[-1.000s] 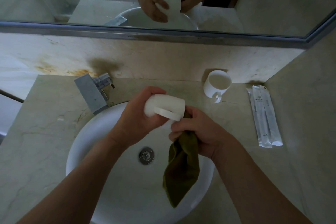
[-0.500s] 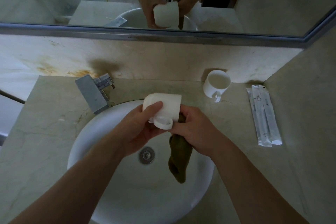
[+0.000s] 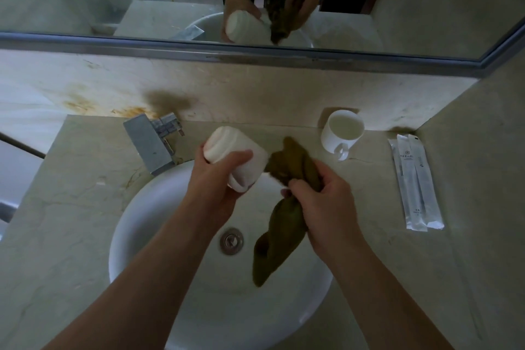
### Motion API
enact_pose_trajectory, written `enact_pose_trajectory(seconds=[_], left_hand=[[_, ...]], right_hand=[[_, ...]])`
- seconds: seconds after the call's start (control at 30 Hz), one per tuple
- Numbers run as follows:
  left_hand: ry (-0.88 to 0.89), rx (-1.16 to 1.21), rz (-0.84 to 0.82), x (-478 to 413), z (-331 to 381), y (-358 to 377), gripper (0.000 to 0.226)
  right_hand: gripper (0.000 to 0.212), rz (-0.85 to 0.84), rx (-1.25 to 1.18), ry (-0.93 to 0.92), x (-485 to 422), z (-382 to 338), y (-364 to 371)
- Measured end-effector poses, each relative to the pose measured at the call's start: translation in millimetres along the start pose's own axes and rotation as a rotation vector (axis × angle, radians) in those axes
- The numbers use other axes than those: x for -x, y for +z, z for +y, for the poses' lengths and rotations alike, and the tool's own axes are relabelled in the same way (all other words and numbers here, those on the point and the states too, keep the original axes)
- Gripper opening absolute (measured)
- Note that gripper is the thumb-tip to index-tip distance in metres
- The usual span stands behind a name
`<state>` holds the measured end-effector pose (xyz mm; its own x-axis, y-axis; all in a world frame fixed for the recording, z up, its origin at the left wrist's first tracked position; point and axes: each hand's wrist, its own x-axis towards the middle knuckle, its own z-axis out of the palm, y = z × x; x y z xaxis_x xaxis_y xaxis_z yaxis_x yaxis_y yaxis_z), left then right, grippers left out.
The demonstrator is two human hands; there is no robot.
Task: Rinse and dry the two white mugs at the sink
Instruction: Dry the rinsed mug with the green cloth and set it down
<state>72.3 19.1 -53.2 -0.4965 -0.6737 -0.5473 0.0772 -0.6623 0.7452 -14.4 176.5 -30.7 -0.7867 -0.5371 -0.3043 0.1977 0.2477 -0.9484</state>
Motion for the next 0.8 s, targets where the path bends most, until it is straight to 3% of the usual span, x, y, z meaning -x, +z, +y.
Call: enact_pose_trajectory(seconds=[0.1, 0.13, 0.2, 0.27, 0.3, 0.43, 0.57, 0.63, 0.8], left_hand=[[0.079, -0.387, -0.079, 2.4, 1.4, -3.2, 0.078], [0.087, -0.469, -0.107, -0.1, -1.8, -4.0, 0.070], [0.145, -0.660, -0.132, -2.7, -11.1, -6.3, 0.022], [0.185, -0.898, -0.213, 3.2, -11.9, -0.5, 0.032], [0.157, -0.913, -0.284, 5.6, -11.6, 1.1, 0.038], [0.096, -0.864, -0.270, 8.2, 0.1, 9.8, 0.050], [0.291, -1.110, -0.414, 9.7, 5.6, 7.2, 0.040], [0.387, -1.155, -0.475, 12.5, 7.6, 1.4, 0.049], [0.288, -0.865, -0.455, 18.9, 3.6, -21.9, 0.086]], right_hand=[[0.038, 0.032, 0.330, -0.369, 0.3, -7.9, 3.3], [0.040, -0.035, 0.406, -0.501, -0.8, -9.3, 10.9], [0.041, -0.229, 0.608, -0.706, -4.3, -5.0, 27.0], [0.044, -0.354, 0.794, -0.790, -11.8, -5.6, 32.7], [0.045, -0.390, 0.849, -0.782, -16.2, -9.6, 32.0], [0.036, -0.406, 0.877, -0.648, -28.3, -26.6, 27.8], [0.024, -0.274, 0.690, -0.437, -35.8, -37.9, 24.4], [0.029, -0.224, 0.571, -0.324, -38.0, -43.4, 18.9], [0.050, -0.185, 0.252, -0.095, -41.5, -35.2, 0.6]])
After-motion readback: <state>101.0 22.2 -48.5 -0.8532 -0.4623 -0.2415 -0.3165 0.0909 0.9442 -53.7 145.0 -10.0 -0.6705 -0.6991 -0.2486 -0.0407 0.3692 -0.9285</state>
